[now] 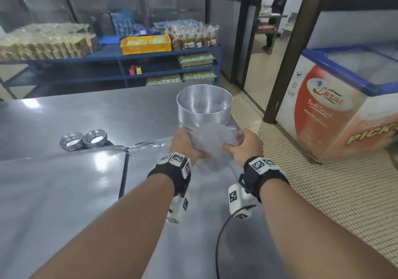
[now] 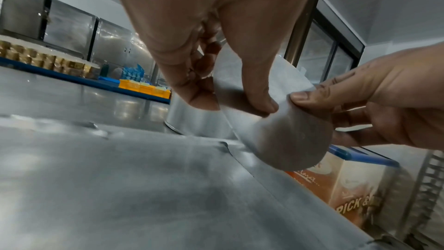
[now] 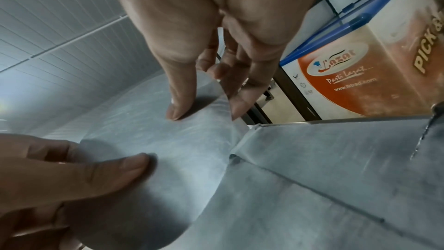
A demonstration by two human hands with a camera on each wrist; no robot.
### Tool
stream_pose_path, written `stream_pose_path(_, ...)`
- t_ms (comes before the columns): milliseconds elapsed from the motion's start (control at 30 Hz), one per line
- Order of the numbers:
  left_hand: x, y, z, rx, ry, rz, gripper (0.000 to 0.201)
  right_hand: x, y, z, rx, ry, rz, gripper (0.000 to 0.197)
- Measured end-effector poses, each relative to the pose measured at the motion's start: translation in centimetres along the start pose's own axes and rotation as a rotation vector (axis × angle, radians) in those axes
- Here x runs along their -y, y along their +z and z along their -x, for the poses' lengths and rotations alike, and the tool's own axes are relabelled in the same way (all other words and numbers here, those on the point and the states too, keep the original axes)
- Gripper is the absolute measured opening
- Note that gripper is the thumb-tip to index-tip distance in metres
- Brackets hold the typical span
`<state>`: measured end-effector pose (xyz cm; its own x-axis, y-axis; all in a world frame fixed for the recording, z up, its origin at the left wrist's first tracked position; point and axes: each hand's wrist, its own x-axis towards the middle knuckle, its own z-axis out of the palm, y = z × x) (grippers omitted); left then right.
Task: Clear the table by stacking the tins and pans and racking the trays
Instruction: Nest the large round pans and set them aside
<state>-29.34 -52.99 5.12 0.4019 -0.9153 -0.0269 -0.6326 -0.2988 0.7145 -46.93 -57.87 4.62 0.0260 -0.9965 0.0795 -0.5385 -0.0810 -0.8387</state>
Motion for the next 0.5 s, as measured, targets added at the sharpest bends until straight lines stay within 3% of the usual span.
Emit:
stream_pose_path(267, 4.3, -15.5, 9.5, -0.106, 0.034, 0.011, 0.063, 11.6, 3.5, 12.5, -0.008, -0.125, -0.041, 0.049)
stream_pose_path(500, 11.6, -27.6, 21.3, -0.221, 0.037, 0.033, 0.06, 20.0, 9.4, 25.2, 0.077, -0.187, -0.103, 0.046)
